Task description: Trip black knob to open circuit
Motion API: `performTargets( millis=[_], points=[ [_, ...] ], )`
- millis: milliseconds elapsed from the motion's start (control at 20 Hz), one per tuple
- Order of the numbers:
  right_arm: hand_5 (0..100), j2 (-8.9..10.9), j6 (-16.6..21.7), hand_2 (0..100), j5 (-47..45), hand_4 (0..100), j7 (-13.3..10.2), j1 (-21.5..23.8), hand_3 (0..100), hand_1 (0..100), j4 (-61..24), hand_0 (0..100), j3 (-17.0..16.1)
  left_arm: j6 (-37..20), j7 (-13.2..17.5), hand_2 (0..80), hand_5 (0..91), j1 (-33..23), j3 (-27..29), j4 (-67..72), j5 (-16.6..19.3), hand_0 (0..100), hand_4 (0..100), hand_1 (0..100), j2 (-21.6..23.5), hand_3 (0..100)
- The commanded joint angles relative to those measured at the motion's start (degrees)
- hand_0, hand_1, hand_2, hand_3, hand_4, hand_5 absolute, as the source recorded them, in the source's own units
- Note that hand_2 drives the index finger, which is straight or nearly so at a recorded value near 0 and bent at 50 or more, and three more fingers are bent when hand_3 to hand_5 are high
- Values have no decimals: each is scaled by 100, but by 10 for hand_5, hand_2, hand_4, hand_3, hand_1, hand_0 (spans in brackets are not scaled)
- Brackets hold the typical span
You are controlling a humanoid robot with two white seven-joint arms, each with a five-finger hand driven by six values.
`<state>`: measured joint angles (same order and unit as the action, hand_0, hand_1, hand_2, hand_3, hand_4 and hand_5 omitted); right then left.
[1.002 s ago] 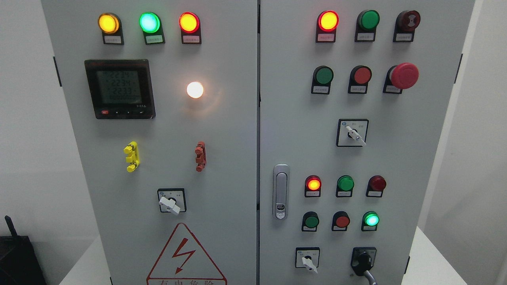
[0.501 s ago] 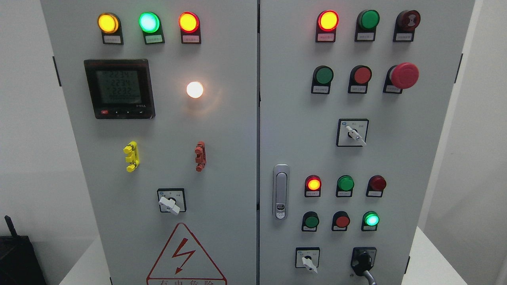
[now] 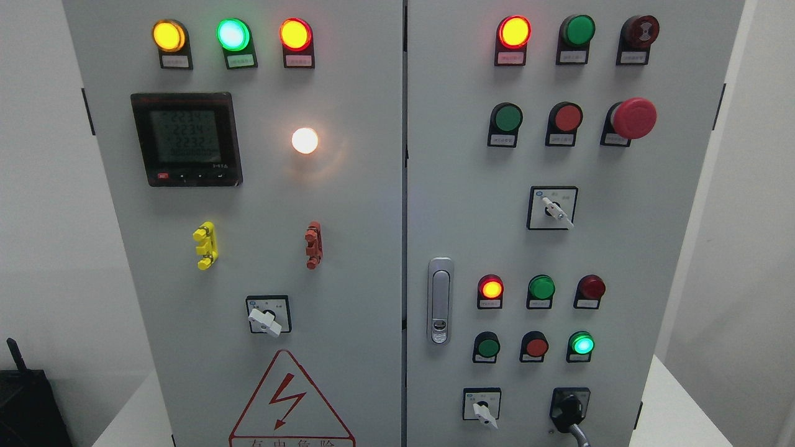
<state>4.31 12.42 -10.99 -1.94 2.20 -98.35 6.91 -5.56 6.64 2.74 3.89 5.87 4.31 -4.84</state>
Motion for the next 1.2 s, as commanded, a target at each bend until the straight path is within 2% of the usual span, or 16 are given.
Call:
performTargets(
  millis=[0, 1153],
  points=[
    [632, -1, 68, 0, 0, 811, 114, 0, 934, 115, 0, 0, 4, 2, 4, 0, 0, -1, 6, -112, 0, 120, 0, 389, 0, 0],
    [630, 8, 76, 0, -9, 809, 106, 26, 935, 122, 53, 0, -14, 2, 4, 0, 0, -1, -3, -112, 0, 120, 0, 389, 0, 0]
  ],
)
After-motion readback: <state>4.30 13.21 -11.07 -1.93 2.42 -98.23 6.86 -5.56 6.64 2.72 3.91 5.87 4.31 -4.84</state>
